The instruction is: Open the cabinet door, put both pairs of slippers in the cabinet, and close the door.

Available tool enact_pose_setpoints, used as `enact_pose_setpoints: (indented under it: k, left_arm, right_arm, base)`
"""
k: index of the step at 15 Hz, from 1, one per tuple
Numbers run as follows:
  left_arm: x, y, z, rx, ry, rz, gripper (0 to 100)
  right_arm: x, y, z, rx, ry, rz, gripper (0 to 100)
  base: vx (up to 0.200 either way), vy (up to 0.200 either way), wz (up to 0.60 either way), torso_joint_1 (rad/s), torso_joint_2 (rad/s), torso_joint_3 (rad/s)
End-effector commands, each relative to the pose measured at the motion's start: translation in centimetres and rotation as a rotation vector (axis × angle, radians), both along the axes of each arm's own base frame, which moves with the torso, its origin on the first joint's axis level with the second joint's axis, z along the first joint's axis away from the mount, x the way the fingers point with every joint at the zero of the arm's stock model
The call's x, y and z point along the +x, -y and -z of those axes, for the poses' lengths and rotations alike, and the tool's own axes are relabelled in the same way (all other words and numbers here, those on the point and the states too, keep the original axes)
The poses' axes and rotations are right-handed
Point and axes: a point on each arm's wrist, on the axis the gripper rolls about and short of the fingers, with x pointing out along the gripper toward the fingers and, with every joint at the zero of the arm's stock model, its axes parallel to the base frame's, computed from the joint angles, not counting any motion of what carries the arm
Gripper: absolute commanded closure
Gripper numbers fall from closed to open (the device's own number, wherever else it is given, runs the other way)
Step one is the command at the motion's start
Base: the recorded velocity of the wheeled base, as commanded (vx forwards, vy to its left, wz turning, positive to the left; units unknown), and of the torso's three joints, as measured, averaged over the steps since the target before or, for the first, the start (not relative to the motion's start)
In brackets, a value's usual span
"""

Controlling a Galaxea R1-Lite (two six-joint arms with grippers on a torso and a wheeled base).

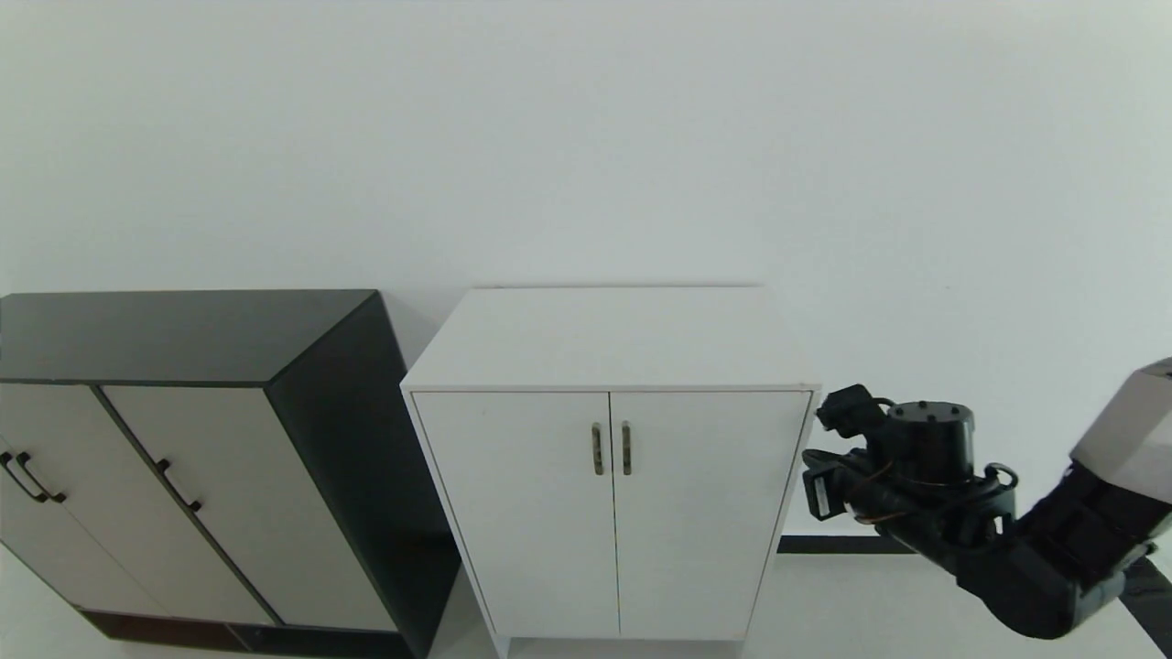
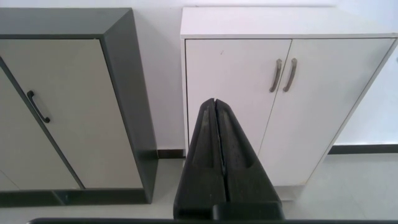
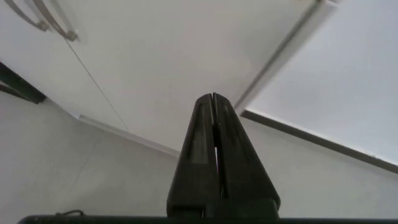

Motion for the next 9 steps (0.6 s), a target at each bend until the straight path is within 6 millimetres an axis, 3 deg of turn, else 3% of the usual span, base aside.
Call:
enact_pose_setpoints:
  k: [1,5,9]
  left_arm:
    - [0.0,0.0,0.0,0.0,0.0,-0.001,100]
    - [0.0,0.0,0.0,0.0,0.0,-0.001,100]
    - [0.0,0.0,0.0,-0.002,0.001,-0.004,100]
  right_arm:
    - [-3.5,3.4,-2.4,0.002,0.042,0.084,100]
    - [-7.3,7.1,-2.8,-0.051,0.042,0.291,100]
    - [-13.2,10.6,-3.0,-0.113,0.053,0.403,100]
  base:
    - [0.0,0.0,0.0,0.0,0.0,0.0]
    - [0.0,0.0,0.0,0.0,0.0,0.0]
    - [0.0,0.0,0.0,0.0,0.0,0.0]
